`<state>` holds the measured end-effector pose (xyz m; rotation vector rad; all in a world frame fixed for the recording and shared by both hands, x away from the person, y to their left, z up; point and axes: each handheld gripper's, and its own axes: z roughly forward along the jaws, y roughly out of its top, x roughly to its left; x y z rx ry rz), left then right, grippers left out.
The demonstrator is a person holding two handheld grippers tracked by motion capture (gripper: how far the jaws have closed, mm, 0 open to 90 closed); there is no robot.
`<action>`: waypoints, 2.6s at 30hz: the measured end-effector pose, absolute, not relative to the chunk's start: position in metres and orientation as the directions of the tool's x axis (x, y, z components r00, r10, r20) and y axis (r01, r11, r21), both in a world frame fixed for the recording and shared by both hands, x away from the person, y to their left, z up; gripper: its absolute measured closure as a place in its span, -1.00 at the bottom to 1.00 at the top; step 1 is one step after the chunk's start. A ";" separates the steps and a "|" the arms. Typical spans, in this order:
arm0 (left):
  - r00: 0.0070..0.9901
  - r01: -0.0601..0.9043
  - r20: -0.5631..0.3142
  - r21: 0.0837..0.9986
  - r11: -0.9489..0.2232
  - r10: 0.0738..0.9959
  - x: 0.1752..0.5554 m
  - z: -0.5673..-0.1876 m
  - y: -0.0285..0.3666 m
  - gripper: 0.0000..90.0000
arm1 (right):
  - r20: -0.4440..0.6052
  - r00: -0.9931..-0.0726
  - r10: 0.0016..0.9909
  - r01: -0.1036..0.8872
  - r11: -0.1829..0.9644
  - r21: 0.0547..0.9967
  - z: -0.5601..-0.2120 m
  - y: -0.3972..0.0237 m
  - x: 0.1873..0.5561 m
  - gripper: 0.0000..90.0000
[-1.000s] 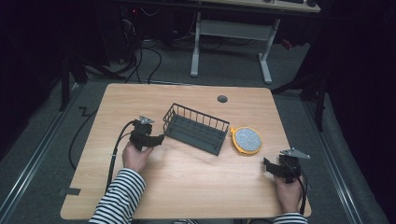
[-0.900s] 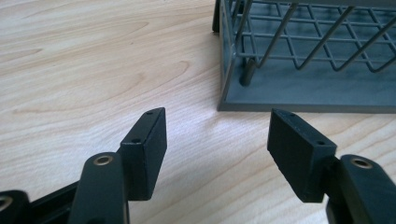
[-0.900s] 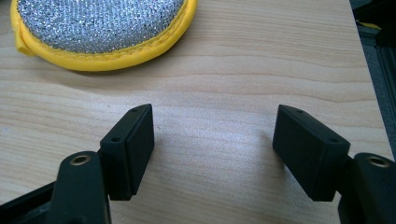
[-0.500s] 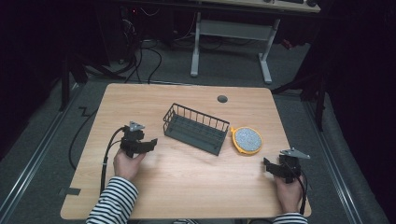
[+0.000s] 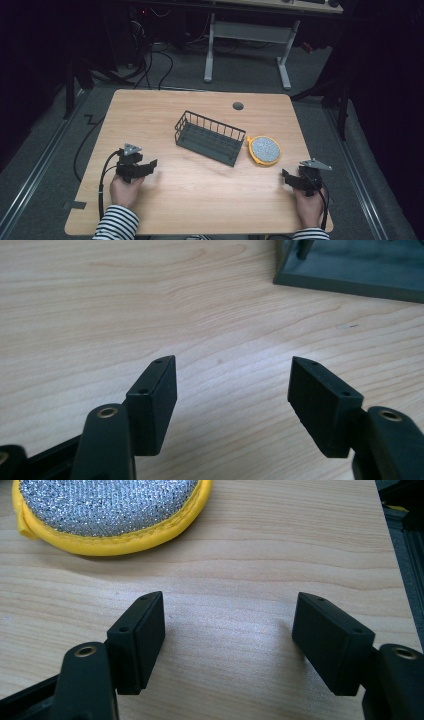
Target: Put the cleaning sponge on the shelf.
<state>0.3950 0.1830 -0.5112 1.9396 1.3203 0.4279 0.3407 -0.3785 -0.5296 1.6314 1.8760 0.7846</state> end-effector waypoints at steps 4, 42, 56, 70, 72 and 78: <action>0.402 0.657 -0.135 0.732 -0.182 0.906 0.391 -0.515 0.188 -0.18 | -0.016 -0.132 0.991 0.684 0.103 0.722 -0.530 -0.379 0.341 -0.34; 0.353 0.629 -0.018 0.745 -0.223 0.935 0.375 -0.537 0.195 -0.29 | -0.013 -0.110 0.994 0.697 0.086 0.711 -0.527 -0.376 0.339 -0.24; 0.355 0.630 -0.031 0.747 -0.214 0.934 0.375 -0.537 0.196 -0.32 | 0.047 -0.195 0.980 0.687 0.102 0.719 -0.501 -0.368 0.338 -0.12; 0.357 0.629 -0.031 0.746 -0.216 0.933 0.375 -0.537 0.196 -0.34 | 0.089 -0.231 0.969 0.712 0.107 0.694 -0.481 -0.353 0.381 -0.20; 0.358 0.630 -0.030 0.746 -0.218 0.933 0.375 -0.537 0.196 -0.34 | 0.094 -0.229 0.969 0.717 0.103 0.689 -0.481 -0.353 0.385 -0.20; 0.358 0.630 -0.027 0.745 -0.220 0.933 0.375 -0.537 0.196 -0.34 | 0.120 -0.214 0.969 0.738 0.079 0.671 -0.479 -0.351 0.408 -0.19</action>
